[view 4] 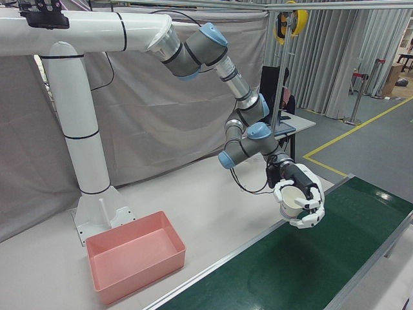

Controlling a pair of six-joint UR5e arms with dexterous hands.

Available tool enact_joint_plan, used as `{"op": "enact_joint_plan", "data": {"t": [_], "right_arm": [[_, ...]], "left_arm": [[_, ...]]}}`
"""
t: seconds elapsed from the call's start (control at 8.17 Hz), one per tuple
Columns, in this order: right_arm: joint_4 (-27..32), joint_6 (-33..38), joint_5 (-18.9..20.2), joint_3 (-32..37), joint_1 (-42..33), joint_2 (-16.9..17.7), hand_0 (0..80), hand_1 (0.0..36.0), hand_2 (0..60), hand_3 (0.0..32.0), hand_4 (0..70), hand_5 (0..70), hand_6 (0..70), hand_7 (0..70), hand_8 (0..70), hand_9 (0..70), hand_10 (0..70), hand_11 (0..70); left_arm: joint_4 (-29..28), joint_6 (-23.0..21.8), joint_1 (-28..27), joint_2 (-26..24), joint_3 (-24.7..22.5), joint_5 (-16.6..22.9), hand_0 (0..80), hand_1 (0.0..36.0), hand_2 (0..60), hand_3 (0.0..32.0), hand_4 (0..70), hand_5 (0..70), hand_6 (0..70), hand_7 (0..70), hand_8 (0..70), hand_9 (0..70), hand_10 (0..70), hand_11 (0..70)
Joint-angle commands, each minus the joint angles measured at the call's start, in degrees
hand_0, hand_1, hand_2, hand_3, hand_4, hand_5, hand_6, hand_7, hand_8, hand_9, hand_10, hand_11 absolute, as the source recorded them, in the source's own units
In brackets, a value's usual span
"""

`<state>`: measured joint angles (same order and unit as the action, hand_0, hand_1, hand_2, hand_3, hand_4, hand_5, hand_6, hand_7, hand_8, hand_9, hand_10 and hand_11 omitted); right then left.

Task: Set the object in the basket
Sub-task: 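Lift the cup with the left hand and swing it over the pink tray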

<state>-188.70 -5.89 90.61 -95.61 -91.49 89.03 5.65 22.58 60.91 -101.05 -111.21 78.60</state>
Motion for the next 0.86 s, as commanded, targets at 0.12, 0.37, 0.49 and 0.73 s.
{"op": "enact_joint_plan", "data": {"t": [0.12,0.37,0.49,0.73], "right_arm": [[0.00,0.00,0.00,0.07,0.00,0.00,0.0,0.0,0.0,0.0,0.0,0.0,0.0,0.0,0.0,0.0,0.0,0.0],[0.00,0.00,0.00,0.07,0.00,0.00,0.0,0.0,0.0,0.0,0.0,0.0,0.0,0.0,0.0,0.0,0.0,0.0],[0.00,0.00,0.00,0.07,0.00,0.00,0.0,0.0,0.0,0.0,0.0,0.0,0.0,0.0,0.0,0.0,0.0,0.0],[0.00,0.00,0.00,0.07,0.00,0.00,0.0,0.0,0.0,0.0,0.0,0.0,0.0,0.0,0.0,0.0,0.0,0.0]], "left_arm": [[5.59,1.85,-10.35,1.48,-13.22,1.38,53.5,24.5,46.2,0.0,23.0,70.0,17.4,40.3,26.3,40.8,36.3,52.7],[10.15,5.18,-16.58,1.13,-19.37,1.38,53.3,25.3,51.5,0.0,25.7,70.0,18.6,42.1,27.4,42.2,37.2,53.9],[10.52,6.50,-20.10,1.04,-20.01,1.38,52.5,24.7,52.1,0.0,26.4,70.0,19.0,42.7,27.6,42.5,37.4,54.1],[10.96,10.80,-28.44,-0.10,-20.01,1.21,53.3,24.8,49.6,0.0,25.5,70.0,18.6,41.8,27.0,41.5,36.5,53.0]]}}
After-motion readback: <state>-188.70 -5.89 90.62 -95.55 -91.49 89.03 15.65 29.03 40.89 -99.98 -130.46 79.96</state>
